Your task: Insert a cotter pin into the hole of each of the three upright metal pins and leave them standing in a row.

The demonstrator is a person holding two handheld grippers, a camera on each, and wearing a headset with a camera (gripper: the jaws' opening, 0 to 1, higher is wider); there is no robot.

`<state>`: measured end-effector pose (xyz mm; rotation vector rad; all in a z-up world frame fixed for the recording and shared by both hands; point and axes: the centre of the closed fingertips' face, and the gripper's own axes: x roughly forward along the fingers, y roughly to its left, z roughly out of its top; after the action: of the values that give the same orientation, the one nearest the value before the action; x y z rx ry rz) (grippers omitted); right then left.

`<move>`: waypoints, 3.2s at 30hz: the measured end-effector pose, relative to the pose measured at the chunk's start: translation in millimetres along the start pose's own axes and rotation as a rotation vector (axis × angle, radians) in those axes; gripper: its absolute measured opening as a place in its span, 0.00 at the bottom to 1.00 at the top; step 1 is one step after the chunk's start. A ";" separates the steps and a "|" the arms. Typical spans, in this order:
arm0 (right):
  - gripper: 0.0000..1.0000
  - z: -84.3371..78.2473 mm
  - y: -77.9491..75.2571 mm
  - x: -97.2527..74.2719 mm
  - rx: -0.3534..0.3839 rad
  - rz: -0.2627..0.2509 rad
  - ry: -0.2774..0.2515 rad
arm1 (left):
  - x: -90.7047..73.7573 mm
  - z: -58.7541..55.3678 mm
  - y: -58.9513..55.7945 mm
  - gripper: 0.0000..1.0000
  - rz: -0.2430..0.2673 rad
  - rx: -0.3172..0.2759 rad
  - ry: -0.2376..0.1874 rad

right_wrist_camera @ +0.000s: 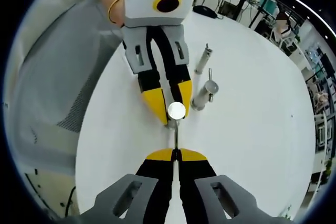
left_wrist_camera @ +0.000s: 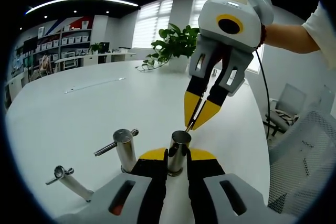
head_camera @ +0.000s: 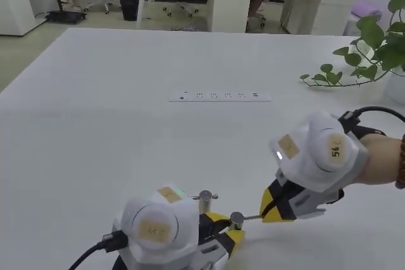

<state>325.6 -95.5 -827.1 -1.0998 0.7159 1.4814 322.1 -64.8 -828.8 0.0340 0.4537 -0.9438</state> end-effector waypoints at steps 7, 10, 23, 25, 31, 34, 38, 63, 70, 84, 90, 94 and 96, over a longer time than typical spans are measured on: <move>0.03 1.7 1.1 -2.0 -0.005 0.008 -0.019 | 0.4 0.0 -0.3 0.12 -0.002 0.000 -0.003; 0.03 1.3 0.9 -1.5 -0.002 0.004 -0.021 | 0.7 -0.2 -0.2 0.12 -0.003 -0.001 -0.004; 0.03 7.6 -0.4 -0.9 -0.014 -0.006 -0.046 | 2.0 -0.6 0.8 0.12 -0.011 0.003 -0.004; 0.03 8.8 -0.8 -0.7 -0.014 -0.010 -0.049 | 2.3 -0.5 0.8 0.12 -0.010 0.001 -0.005; 0.04 19.6 -0.6 2.9 -0.014 -0.008 -0.071 | 2.5 -0.5 0.8 0.12 -0.011 -0.005 -0.006; 0.04 21.7 -0.3 3.9 -0.015 -0.007 -0.073 | 2.5 -0.8 1.2 0.12 -0.012 -0.016 -0.008; 0.04 24.4 0.6 4.6 0.002 -0.008 -0.081 | 2.4 -1.2 1.2 0.12 -0.013 -0.031 -0.012; 0.05 16.7 0.6 -2.4 0.073 -0.035 -0.079 | 2.9 -1.6 2.3 0.13 -0.008 -0.061 -0.031; 0.05 20.9 0.6 -0.7 0.050 -0.036 -0.082 | 3.7 -2.1 2.2 0.13 -0.015 -0.072 -0.035; 0.05 25.6 -0.8 1.2 0.090 -0.039 -0.089 | 4.3 -3.1 2.8 0.14 -0.021 -0.109 -0.042; 0.14 31.6 1.1 3.2 0.155 -0.032 -0.127 | 4.2 -3.1 2.6 0.14 -0.015 -0.096 -0.033; 0.18 35.7 0.7 3.7 0.189 -0.035 -0.155 | 2.7 -3.7 3.2 0.14 -0.015 -0.090 -0.025; 0.18 38.8 -1.5 2.5 0.216 -0.041 -0.178 | 1.5 -3.9 3.8 0.14 -0.016 -0.089 -0.022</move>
<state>317.4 -59.7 -814.2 -0.8036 0.7057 1.4107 324.5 -62.8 -833.5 -0.0607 0.4762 -0.9377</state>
